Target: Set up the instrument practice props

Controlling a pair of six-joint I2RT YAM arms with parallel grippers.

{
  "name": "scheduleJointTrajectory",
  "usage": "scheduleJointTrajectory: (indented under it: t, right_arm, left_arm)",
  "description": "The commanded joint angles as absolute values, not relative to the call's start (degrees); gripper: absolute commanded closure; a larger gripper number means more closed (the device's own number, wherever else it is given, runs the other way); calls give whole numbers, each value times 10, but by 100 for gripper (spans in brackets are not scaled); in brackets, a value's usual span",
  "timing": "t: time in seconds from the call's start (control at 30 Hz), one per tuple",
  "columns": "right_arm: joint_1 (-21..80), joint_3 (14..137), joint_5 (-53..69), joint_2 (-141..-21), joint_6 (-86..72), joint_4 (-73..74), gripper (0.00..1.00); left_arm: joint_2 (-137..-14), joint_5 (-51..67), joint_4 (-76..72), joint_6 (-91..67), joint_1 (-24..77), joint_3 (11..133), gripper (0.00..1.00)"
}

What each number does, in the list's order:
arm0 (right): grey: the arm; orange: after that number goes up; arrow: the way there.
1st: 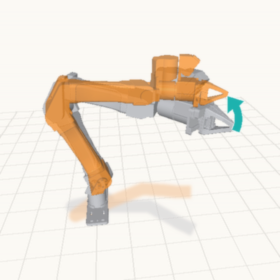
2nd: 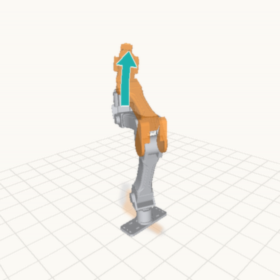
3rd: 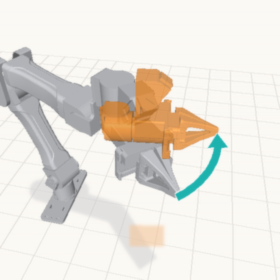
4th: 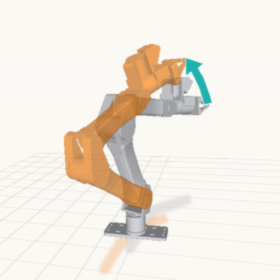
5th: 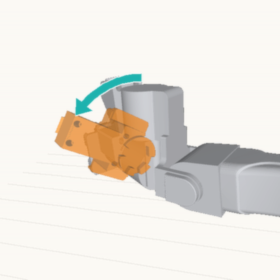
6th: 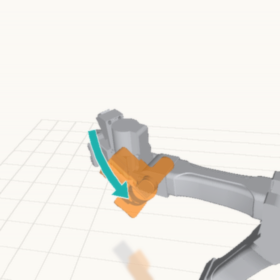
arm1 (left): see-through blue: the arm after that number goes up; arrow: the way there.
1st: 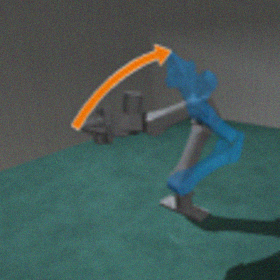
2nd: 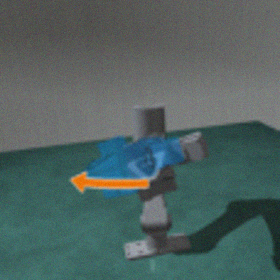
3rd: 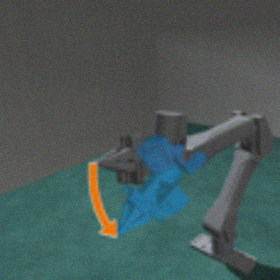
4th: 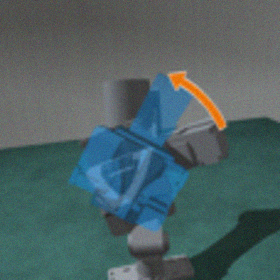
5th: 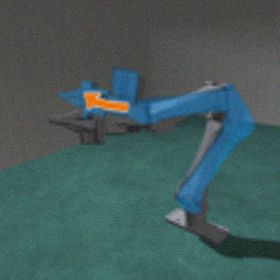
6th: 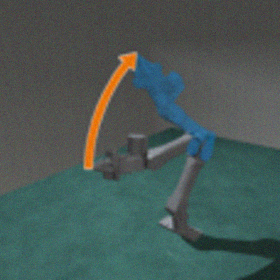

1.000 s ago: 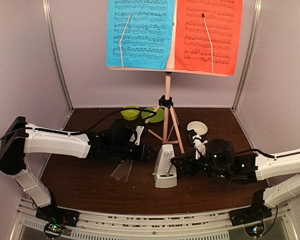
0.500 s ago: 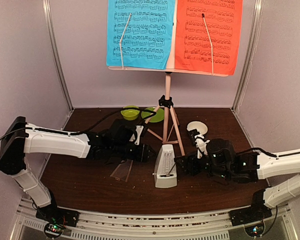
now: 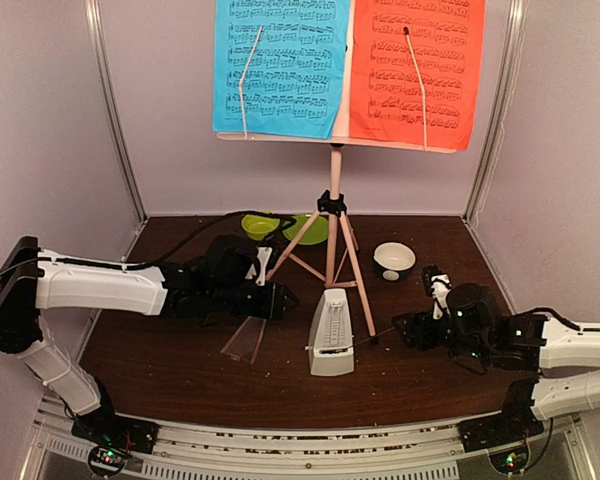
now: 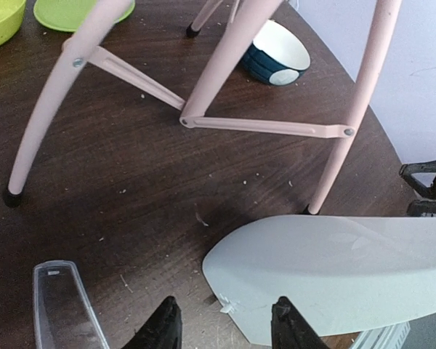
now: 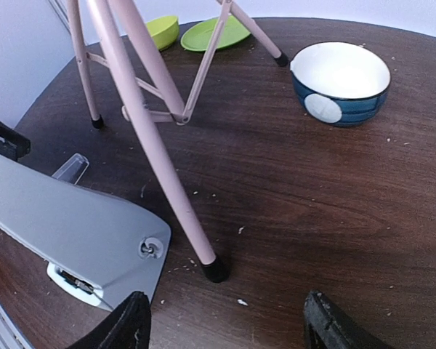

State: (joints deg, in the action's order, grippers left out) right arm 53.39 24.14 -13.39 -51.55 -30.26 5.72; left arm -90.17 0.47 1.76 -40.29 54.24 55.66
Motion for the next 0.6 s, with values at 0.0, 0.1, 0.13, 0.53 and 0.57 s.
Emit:
scheduleJointTrajectory:
  t: [0.0,0.1,0.13,0.53,0.57]
  right_arm:
    - [503,250,-128,-463,-301,111,23]
    - [486,271,-132,-421,-278,139,10]
    - [477,280,-133,-410,-269,149,5]
    - [328,432,-24,-425,-179,245,0]
    - [317,443,-14,-428,-172,249,0]
  left_arm:
    - [-860,-7,16,-409,519,530,55]
    - [-839,-9,23,-406,499,514,55]
    - [-833,-9,26,-405,493,509,55]
    - [-731,-34,113,-347,398,531,52]
    - [-723,-35,123,-341,389,541,52]
